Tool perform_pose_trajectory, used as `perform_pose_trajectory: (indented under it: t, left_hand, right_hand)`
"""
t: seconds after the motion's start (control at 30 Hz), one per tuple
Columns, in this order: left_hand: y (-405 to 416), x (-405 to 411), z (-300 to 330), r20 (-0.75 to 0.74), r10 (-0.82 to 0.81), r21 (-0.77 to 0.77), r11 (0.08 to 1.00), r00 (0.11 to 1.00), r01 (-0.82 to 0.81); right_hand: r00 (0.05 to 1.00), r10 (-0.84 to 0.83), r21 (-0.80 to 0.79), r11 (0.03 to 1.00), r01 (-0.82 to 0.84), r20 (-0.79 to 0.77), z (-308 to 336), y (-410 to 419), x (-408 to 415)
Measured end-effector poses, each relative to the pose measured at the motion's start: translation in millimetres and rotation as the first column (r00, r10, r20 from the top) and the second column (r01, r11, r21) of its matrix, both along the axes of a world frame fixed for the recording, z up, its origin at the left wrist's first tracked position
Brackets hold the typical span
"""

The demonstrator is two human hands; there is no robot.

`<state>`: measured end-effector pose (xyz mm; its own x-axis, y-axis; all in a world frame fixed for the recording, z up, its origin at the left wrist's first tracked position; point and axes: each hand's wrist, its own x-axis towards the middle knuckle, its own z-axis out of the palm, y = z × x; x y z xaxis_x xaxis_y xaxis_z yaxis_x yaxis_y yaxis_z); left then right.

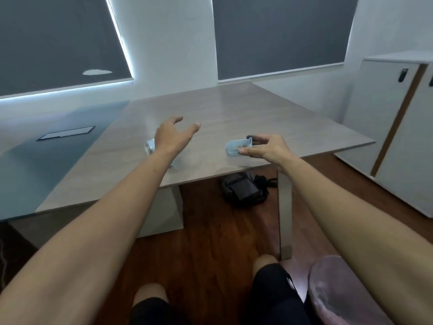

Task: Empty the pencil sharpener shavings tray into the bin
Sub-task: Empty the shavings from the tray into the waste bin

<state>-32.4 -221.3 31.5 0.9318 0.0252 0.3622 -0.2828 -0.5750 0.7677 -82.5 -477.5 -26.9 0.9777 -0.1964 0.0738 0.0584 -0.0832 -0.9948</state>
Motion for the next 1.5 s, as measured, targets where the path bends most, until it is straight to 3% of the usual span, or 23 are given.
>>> perform_pose_trajectory:
  t: [0.33,0.63,0.83,1.0,1.17,1.5]
  left_hand:
    - [-169.7,-72.1,-51.9,-0.102,-0.383,-0.044,0.924,0.918,0.381]
    - [-293.5,-152.3,-171.1,-0.261,-0.597,-0.085,0.797,0.759,0.598]
    - [-327.3,-179.0,-291.4,-0.501,-0.563,-0.099,0.791,0.657,0.604]
    - [-331.8,-188.9,-364.4,-0.591,-0.466,-0.019,0.824,0.658,0.567]
    - [-317.8,-182.9,-432.6,-0.686,-0.358,0.003,0.869,0.634,0.494]
    - [-333.0,-168.0,-493.4,-0.812,-0.278,0.005,0.875,0.513,0.483]
  right_hand:
    - [0.96,-0.28,-0.05,0.959,0.279,-0.011,-27.6,-119.2,-124.0]
    - [0.877,-0.45,-0.149,0.891,0.429,-0.167,-120.8,-205.7,-229.9]
    - [0.813,-0.482,-0.156,0.876,0.456,-0.326,-219.9,-228.1,-262.0]
    - [0.758,-0.483,-0.12,0.867,0.483,-0.439,-293.8,-237.1,-271.1]
    - [0.693,-0.484,-0.184,0.867,0.463,-0.535,-361.7,-237.4,-263.2]
    - [0.567,-0.515,-0.442,0.854,0.274,-0.643,-441.4,-237.7,-236.3]
